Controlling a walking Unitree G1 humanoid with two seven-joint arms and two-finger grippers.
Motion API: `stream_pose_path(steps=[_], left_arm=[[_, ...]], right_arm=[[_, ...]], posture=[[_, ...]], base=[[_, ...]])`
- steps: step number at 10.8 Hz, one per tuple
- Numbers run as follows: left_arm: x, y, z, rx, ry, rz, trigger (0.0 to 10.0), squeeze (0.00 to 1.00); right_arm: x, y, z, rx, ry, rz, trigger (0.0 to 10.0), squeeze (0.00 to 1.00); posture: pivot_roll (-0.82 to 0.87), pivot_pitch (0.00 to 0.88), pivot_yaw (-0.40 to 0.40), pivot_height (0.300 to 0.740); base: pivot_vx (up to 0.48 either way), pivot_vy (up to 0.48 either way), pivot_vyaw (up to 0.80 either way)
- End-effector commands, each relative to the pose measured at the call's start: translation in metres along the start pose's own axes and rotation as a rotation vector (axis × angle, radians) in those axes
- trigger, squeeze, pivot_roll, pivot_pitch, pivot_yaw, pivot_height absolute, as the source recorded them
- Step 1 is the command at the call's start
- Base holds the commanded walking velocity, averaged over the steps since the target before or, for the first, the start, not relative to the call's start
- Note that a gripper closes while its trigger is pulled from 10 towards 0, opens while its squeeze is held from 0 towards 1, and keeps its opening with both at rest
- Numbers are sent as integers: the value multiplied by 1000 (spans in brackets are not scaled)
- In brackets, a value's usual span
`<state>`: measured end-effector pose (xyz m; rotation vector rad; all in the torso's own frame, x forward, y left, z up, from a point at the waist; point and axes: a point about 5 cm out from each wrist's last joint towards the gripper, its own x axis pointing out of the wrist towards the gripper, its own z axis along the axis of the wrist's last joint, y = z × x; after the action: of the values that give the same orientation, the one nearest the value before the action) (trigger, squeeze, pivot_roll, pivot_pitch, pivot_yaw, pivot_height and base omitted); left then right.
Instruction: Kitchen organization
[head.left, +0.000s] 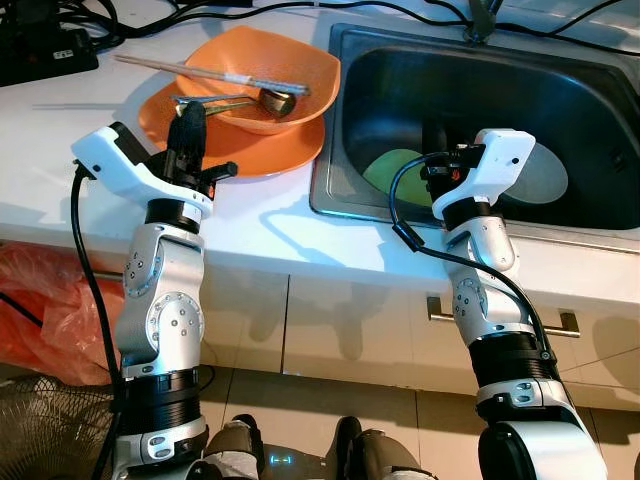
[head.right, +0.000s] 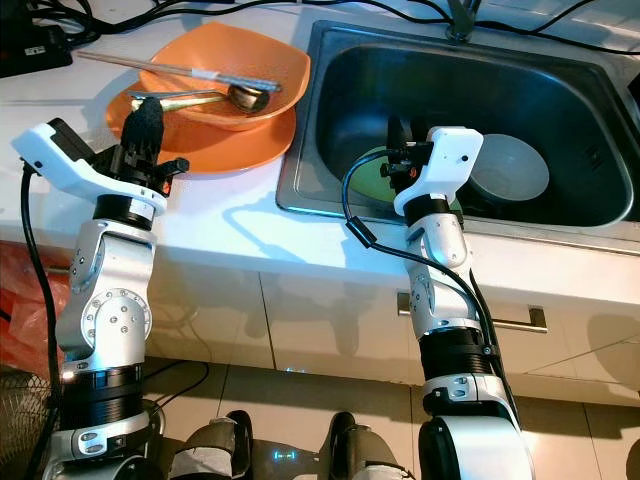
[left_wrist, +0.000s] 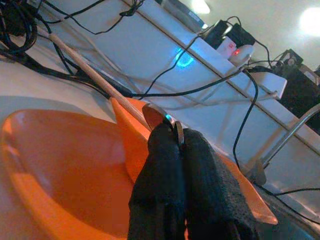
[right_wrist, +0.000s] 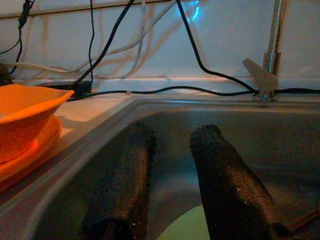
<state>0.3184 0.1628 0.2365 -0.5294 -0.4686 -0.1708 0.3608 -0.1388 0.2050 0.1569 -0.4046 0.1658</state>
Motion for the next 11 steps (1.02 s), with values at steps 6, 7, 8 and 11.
stream_pose_path(steps=[6,7,8,11], left_arm=[[6,-27,20,5,-42,-93,10000,0],[7,-33,29,17,-57,-126,10000,0],[9,-36,44,39,-89,-143,10000,0],[7,-43,53,108,-58,-184,10000,0]], right_arm=[[1,0,-1,-1,4,3,10000,0],[1,0,-1,-1,6,5,10000,0],[2,1,-2,0,9,8,10000,0],[2,3,-3,1,16,18,10000,0]], posture=[[266,201,-97,740],[269,202,-98,740],[272,205,-99,740],[278,208,-98,740]], base=[[0,0,0],[0,0,0],[0,0,0],[0,0,0]])
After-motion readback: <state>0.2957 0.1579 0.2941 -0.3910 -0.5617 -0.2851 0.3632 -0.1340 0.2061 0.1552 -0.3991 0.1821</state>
